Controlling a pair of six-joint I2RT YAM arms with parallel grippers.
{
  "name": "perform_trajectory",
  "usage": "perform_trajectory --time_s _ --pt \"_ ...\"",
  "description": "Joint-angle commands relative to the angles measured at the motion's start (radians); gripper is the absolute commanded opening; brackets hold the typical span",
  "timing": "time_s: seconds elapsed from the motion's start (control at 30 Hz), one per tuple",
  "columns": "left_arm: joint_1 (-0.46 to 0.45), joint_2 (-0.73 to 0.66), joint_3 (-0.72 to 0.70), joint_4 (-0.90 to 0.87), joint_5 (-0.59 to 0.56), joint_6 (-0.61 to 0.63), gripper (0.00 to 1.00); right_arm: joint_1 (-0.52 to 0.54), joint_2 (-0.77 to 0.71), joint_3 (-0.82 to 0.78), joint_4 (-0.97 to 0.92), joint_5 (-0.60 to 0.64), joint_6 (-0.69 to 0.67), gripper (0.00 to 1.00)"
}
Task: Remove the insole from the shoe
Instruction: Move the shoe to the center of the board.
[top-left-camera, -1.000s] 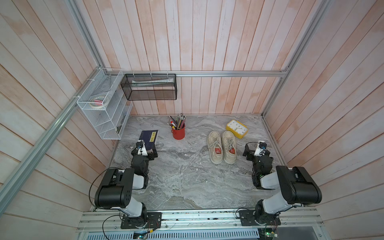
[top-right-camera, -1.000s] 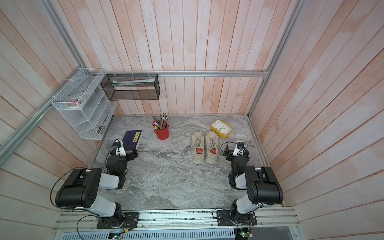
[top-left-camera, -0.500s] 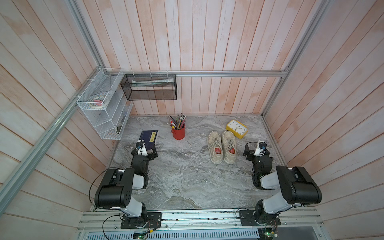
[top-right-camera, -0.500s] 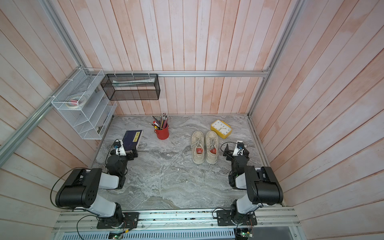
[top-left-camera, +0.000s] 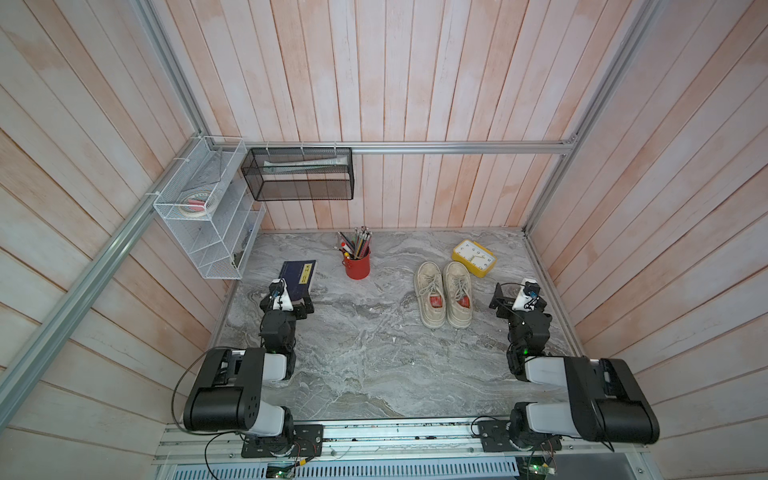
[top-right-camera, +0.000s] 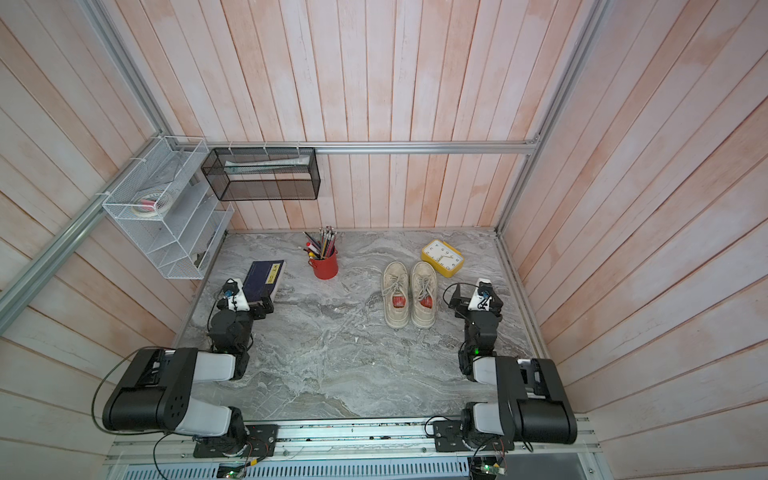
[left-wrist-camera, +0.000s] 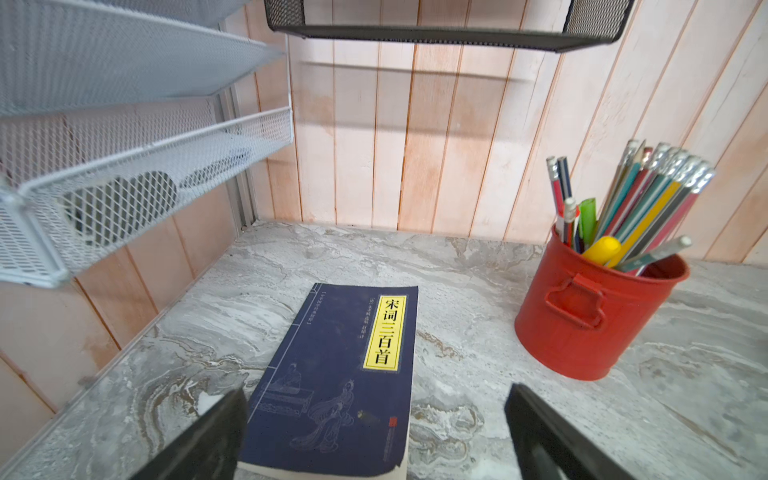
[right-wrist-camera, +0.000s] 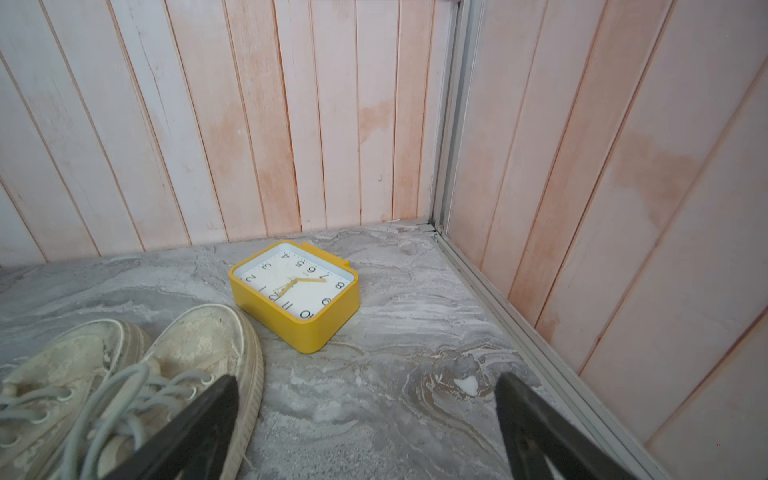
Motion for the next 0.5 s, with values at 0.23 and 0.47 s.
perform_trajectory --time_s 0.23,0.47 --pt "0.000 -0.288 0.079 -0.558 -0.074 -0.193 1.00 -0.018 -0.364 0.061 -0.581 0.204 0.477 0.98" --pt "0.002 -0.348 0.189 -0.781 0.127 -0.278 1.00 -0.040 -0.448 0.136 -0.830 -0.111 0.521 0.98"
